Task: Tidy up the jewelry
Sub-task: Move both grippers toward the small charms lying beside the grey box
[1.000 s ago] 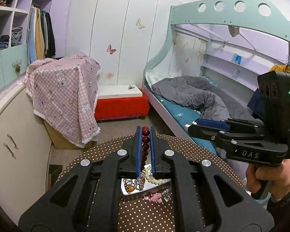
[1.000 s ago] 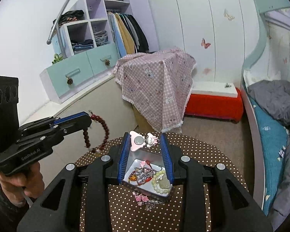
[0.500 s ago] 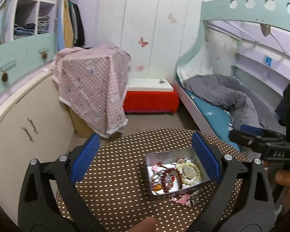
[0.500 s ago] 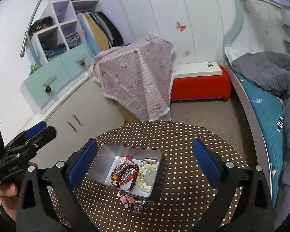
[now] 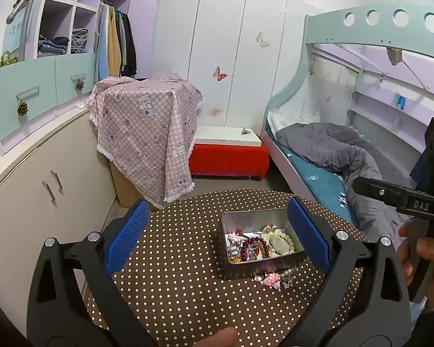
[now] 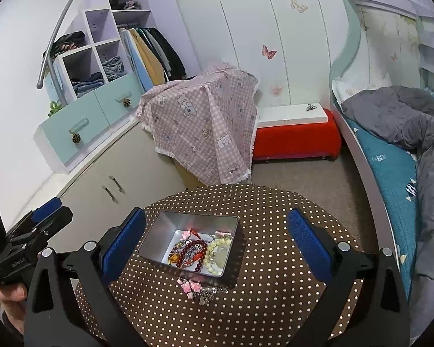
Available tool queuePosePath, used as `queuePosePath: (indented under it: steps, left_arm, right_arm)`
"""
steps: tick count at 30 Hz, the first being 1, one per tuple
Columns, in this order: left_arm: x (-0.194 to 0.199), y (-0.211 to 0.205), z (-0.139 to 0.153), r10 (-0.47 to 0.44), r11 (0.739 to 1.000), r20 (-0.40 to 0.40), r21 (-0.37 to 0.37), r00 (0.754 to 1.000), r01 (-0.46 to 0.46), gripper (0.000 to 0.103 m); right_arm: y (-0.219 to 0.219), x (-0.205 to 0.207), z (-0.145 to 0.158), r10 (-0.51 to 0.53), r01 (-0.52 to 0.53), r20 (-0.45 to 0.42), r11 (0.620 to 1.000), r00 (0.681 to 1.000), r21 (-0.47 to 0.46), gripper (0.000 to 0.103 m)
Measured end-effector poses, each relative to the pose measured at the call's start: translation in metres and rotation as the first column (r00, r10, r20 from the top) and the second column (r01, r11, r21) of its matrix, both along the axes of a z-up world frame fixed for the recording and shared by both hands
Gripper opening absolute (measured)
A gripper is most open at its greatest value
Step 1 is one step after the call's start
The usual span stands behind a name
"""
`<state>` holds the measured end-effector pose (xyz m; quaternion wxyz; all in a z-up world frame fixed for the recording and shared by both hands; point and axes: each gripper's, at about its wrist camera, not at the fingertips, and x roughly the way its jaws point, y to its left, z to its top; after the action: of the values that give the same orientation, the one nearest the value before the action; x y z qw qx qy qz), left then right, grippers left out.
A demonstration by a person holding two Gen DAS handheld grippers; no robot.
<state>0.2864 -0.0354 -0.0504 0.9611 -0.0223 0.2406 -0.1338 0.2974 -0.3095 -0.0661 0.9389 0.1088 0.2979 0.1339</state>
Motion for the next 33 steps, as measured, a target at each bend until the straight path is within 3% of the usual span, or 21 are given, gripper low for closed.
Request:
queuePosePath:
  steps: [5, 15, 22, 33]
  left_arm:
    - [-0.01, 0.006, -0.008, 0.014, 1.0, -0.013, -0.018, 1.0, -0.014, 0.094]
    - [-0.021, 0.0, -0.064, -0.023, 0.999, -0.17, -0.051, 0.985, 0.015, 0.094]
    - [-0.011, -0.046, -0.099, -0.064, 0.997, -0.252, 0.016, 0.965, 0.07, 0.094]
    - [0.027, -0.08, -0.141, 0.047, 0.991, -0.343, 0.137, 0.938, 0.001, 0.094]
  right_arm:
    - [-0.001, -0.01, -0.003, -0.007, 0.007, 0.0, 1.0, 1.0, -0.01, 0.095]
    - [-0.012, -0.035, -0.032, -0.03, 0.03, -0.059, 1.0, 0.998, -0.009, 0.095]
    - [-0.024, -0.04, -0.067, -0.04, 0.043, -0.145, 0.999, 0.989, 0.017, 0.095]
    - [-0.031, -0.045, -0.097, -0.031, 0.041, -0.217, 0.998, 0.976, 0.041, 0.095]
